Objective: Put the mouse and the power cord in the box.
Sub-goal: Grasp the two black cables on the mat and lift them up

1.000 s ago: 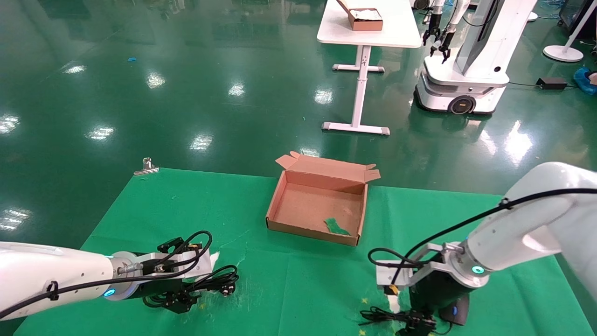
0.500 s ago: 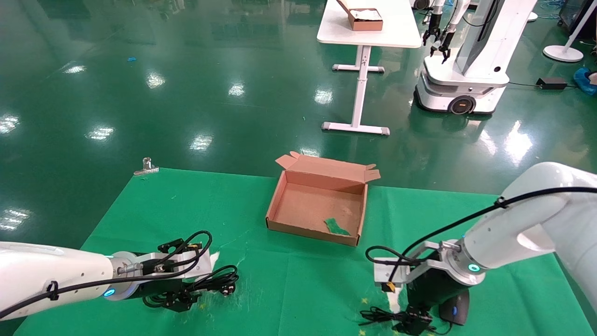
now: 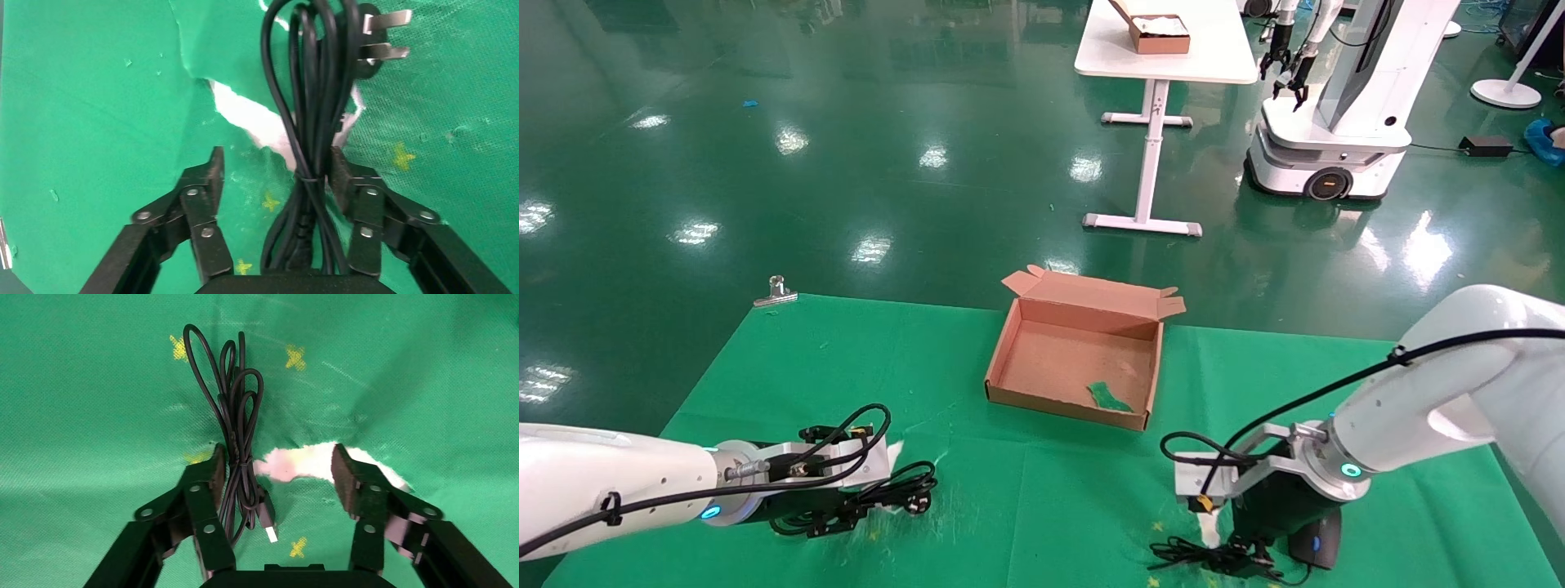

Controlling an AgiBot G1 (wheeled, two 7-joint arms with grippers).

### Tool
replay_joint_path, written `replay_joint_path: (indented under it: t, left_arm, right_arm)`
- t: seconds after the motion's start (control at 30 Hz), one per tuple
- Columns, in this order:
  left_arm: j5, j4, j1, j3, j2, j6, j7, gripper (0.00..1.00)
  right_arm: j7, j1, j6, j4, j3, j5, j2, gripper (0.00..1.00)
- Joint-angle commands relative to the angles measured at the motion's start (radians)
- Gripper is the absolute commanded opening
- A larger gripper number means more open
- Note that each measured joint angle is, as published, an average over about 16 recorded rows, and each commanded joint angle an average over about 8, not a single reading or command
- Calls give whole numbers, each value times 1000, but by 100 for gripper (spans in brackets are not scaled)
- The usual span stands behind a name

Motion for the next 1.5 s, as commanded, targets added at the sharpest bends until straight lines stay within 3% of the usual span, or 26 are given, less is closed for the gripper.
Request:
replay_joint_path:
  t: [0.03,0.9,1.2,1.33,1.5]
  left_arm:
    - [0,0,0,0,0,0,0,0]
    - [-9,-4,-6,-4,-4,6,2,0]
    - [-214,-57,-107,-72,-51,123,61,0]
    - [-290,-61,-156,-97,-15,143,76,0]
    - [-276,-34,-185,-89,115,63,80,0]
  right_arm:
    - [0,-1,-1,2,0,0,1,0]
    - [0,1,-4,8,1,2,4,0]
    - [-5,98,-38,75,10,4,45,0]
    - [22,150,-50,131,9,-8,73,0]
    - [79,201,-65,219,-2,-42,113,0]
